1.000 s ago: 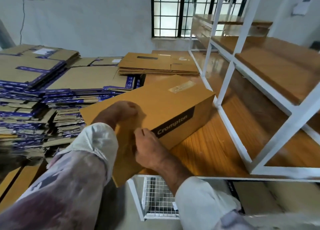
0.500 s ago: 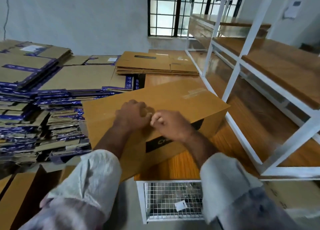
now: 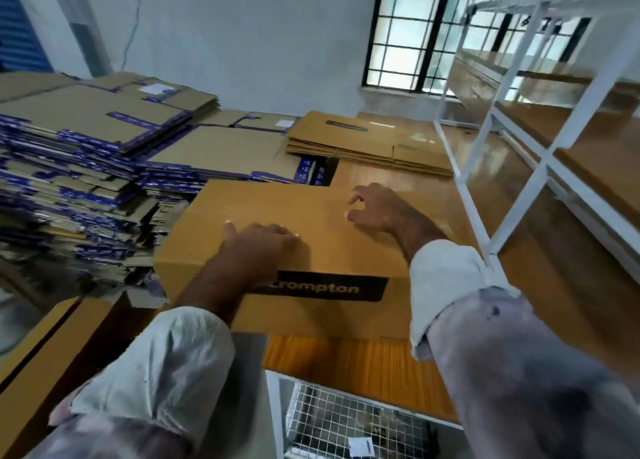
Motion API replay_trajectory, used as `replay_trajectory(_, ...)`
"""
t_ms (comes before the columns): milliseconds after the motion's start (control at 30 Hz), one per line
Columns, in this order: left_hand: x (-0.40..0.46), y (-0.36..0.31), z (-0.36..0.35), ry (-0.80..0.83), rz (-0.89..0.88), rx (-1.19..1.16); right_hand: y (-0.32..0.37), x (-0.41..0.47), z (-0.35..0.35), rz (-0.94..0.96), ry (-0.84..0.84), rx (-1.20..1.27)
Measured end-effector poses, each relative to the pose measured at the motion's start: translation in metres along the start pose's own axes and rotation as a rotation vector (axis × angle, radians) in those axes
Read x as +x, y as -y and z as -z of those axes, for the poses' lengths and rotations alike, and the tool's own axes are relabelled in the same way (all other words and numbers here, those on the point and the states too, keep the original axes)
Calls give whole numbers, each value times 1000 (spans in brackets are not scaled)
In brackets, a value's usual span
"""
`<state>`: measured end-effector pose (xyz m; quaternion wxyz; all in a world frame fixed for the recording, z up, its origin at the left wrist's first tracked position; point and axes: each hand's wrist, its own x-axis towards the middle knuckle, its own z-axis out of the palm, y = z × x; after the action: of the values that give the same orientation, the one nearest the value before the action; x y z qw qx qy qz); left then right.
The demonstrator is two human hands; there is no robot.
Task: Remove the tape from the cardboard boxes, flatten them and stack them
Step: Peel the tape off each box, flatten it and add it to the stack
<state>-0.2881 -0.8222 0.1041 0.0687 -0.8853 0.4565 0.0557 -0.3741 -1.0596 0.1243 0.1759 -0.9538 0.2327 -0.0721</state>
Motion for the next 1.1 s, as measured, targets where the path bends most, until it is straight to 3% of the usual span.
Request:
replay_trajectory(333, -29, -14, -18, -127, 424, -93, -6, 41, -22, -60, 145, -53)
replay_trajectory(433, -42, -23, -25, -194, 487, -401, -13, 52, -24, -79, 171, -26)
replay_trajectory(600, -47, -52, -27, -197, 447, -1247, -16, 51, -16, -70, 159, -118)
replay_trajectory(700, -31, -58, -22, -355, 428, -1439, -22, 45, -4, -88, 102, -80)
replay_trajectory(833, 1, -48, -10, -449, 384, -1494, -47, 19, 21, -177, 123, 39)
replay_trajectory(1000, 38, -49, 8, -306, 217, -1348, -86, -36, 48, -356, 158, -19)
replay_trajectory(1100, 55, -53, 2, -183, 27, -1098, -102, -76, 40, -416, 118, -20)
